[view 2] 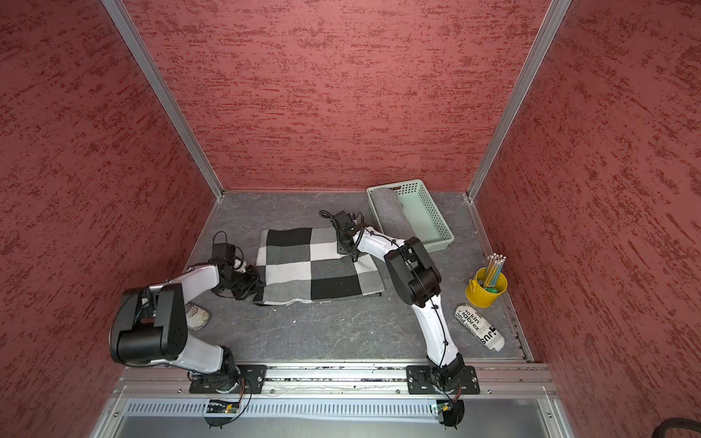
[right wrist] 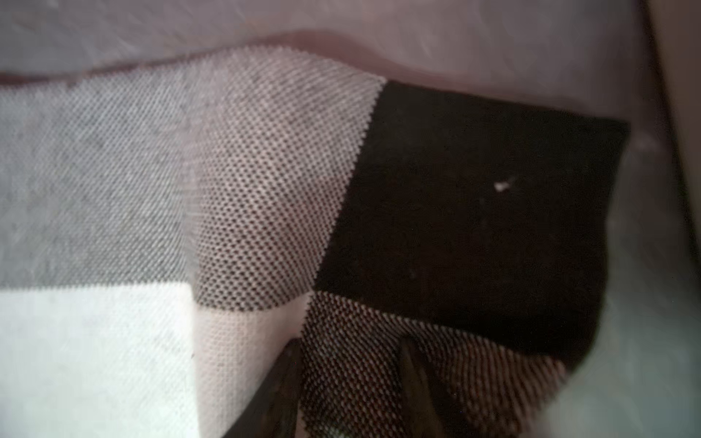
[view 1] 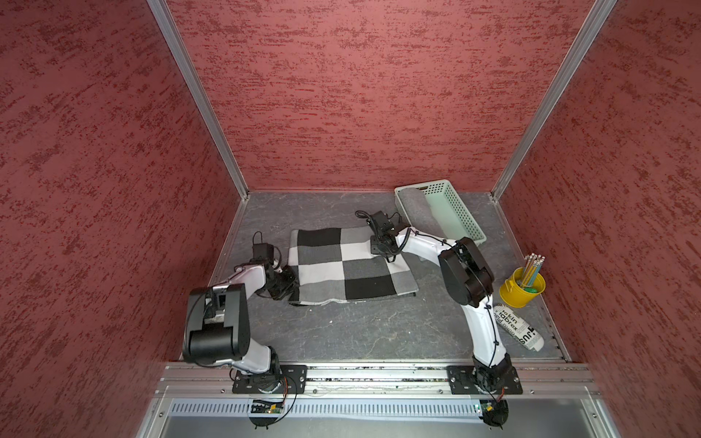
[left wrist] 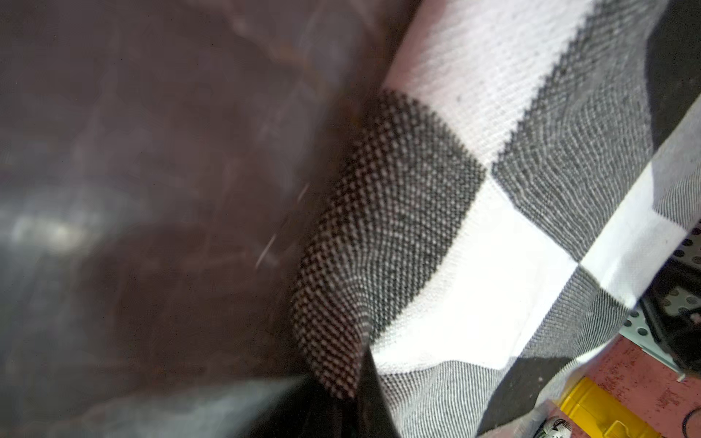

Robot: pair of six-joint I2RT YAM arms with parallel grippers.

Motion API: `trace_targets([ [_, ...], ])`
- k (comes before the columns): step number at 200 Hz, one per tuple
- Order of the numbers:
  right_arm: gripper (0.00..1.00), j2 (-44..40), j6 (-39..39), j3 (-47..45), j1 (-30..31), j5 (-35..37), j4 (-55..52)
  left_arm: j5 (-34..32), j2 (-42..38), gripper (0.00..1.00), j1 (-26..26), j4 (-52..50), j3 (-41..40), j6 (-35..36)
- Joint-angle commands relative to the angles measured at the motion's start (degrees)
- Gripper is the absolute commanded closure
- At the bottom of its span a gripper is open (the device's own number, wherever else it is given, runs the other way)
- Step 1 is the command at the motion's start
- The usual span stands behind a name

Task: Roll up the scarf and place it into the basket
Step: Adjust the scarf at the center of the board, then roll the scarf at the center of the board.

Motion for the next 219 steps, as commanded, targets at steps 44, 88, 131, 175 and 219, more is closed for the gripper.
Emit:
trace_targets([
  [44, 0.49, 17.82, -13.23, 32.60, -5.26, 0.03, -9.20, -3.21, -8.78, 0.98, -25.69, 0.16, -4.45, -16.52],
  [88, 0.41, 17.37, -18.08, 42.24, -7.00, 1.05, -12.89, 1.38, -10.58, 0.58, -35.71, -0.86, -1.41, -19.92],
  [131, 0.37, -5.35, -18.95, 13.52, -3.56, 1.05, -1.15, -3.17, -21.37, 0.34, -21.25, -12.61, 0.14, -11.25],
  [175, 0.37, -29.26, -13.02, -20.31, 9.27, 3.07, 12.31, -0.60, -21.26, 0.32, 0.04, -1.43, -5.28, -5.22],
  [219, 0.39, -34.49, -6.53, -32.18, 30.15, 13.10, 12.61, 5.60, -8.48, 0.34, 4.51, 10.10, -6.23, -3.03],
])
